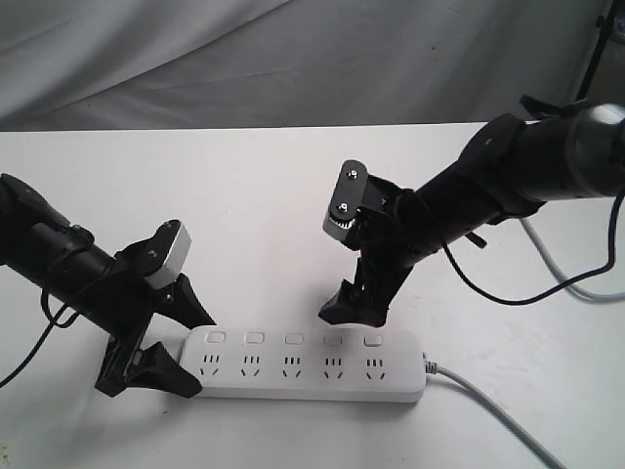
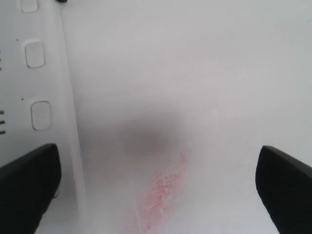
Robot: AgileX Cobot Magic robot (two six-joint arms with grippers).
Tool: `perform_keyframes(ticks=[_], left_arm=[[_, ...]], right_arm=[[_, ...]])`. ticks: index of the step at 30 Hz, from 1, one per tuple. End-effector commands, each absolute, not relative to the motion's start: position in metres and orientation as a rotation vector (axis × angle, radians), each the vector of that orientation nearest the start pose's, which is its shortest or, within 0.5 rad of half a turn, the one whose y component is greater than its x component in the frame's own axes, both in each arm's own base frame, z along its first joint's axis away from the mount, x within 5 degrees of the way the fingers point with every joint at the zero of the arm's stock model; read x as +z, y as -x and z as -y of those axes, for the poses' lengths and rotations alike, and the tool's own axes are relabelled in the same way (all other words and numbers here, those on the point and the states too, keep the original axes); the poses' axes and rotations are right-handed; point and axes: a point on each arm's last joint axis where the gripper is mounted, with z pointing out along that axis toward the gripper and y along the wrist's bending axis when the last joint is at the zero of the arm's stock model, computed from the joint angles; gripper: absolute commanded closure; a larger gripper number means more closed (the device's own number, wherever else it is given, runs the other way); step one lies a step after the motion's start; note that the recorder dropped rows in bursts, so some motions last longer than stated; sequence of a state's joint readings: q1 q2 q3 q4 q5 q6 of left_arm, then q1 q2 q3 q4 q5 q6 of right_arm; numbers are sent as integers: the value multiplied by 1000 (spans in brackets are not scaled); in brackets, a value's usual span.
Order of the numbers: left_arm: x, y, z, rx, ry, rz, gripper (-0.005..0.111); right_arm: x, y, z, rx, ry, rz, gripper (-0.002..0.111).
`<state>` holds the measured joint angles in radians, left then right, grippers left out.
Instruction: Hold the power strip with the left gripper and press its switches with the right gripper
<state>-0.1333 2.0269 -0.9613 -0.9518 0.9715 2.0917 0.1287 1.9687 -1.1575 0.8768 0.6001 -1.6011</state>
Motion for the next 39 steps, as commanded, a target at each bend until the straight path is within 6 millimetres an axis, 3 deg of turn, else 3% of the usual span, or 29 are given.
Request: perform_keyframes(ticks=[1, 21, 33, 39], left_arm=[[97, -300, 104, -895, -1809, -1917, 61], [97, -300, 104, -895, -1809, -1917, 61], [97, -300, 104, -895, -1809, -1917, 61], [97, -300, 104, -895, -1809, -1917, 61]], right_arm=[[166, -370, -89, 343, 1294, -2165, 3], [167, -365, -84, 317, 1340, -2210, 3], [165, -365, -52, 364, 1272, -2294, 3], [165, -363, -50, 394, 1276, -2303, 3]])
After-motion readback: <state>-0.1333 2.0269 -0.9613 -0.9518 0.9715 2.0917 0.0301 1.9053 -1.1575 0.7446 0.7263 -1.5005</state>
